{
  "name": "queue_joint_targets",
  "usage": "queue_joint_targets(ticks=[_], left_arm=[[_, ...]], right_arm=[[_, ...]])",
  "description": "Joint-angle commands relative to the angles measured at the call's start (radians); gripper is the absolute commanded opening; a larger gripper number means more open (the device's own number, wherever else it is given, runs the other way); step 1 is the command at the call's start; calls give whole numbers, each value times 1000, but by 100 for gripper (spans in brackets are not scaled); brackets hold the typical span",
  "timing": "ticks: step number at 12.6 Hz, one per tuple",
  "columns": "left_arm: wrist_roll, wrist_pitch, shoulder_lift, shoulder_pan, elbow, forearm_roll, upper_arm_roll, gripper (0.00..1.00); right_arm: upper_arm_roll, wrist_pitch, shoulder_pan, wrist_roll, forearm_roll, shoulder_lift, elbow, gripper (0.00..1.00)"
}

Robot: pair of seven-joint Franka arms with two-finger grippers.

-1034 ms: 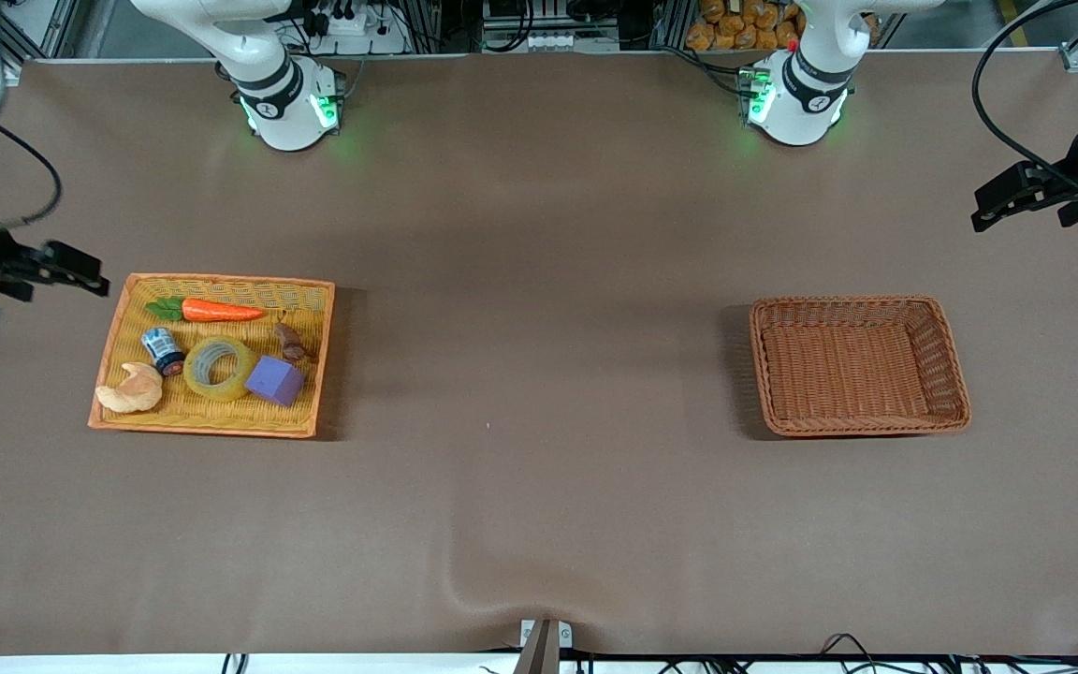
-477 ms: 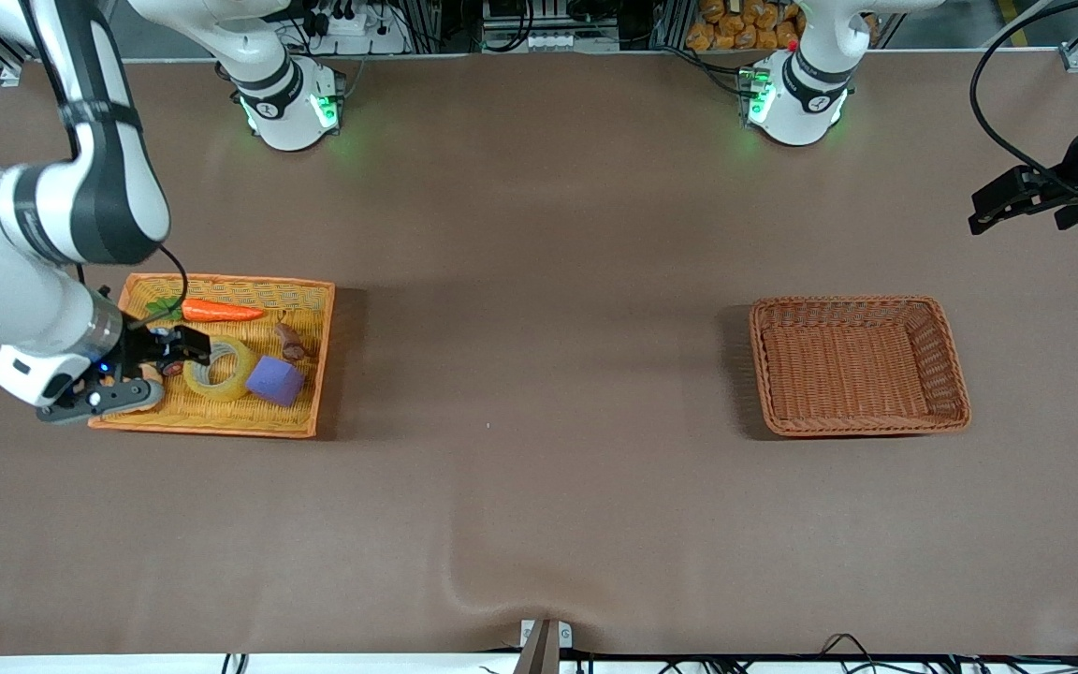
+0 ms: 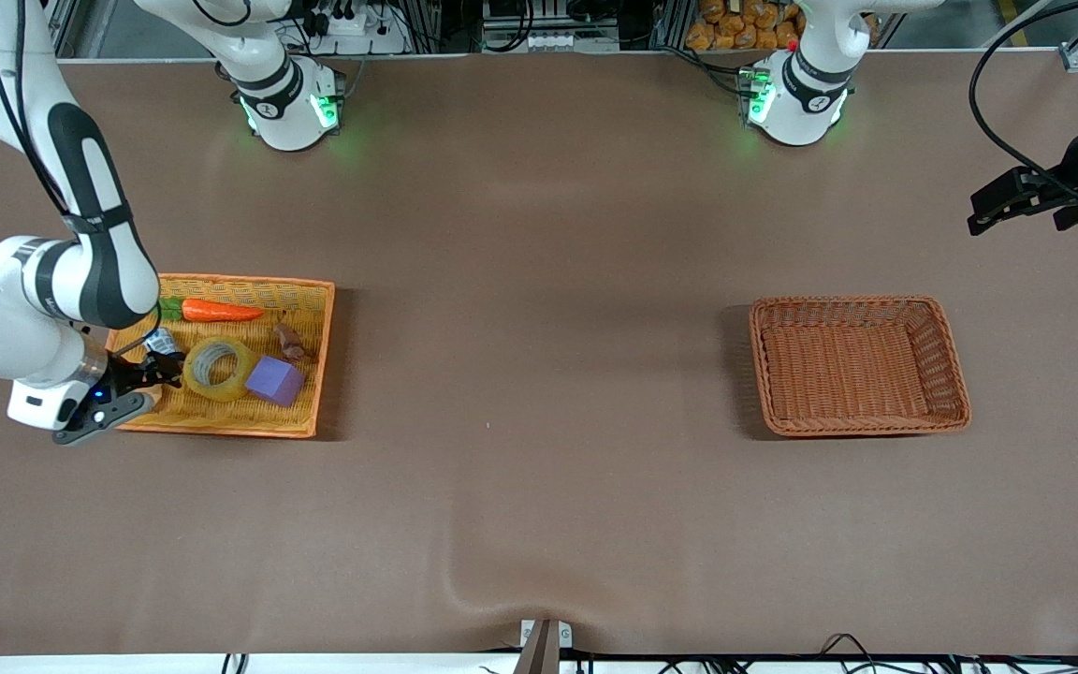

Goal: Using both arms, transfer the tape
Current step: 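Lower the right gripper onto the tape roll and grasp its rim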

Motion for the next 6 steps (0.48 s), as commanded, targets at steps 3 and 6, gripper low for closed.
queue_joint_targets(ticks=[3, 6], left_arm=[[-4, -18, 12, -6, 25, -19, -6, 100], [2, -18, 8, -3, 25, -19, -7, 100]], right_arm=[[18, -95, -3, -64, -2, 6, 18, 100], [16, -109, 11, -43, 42, 17, 7, 100]])
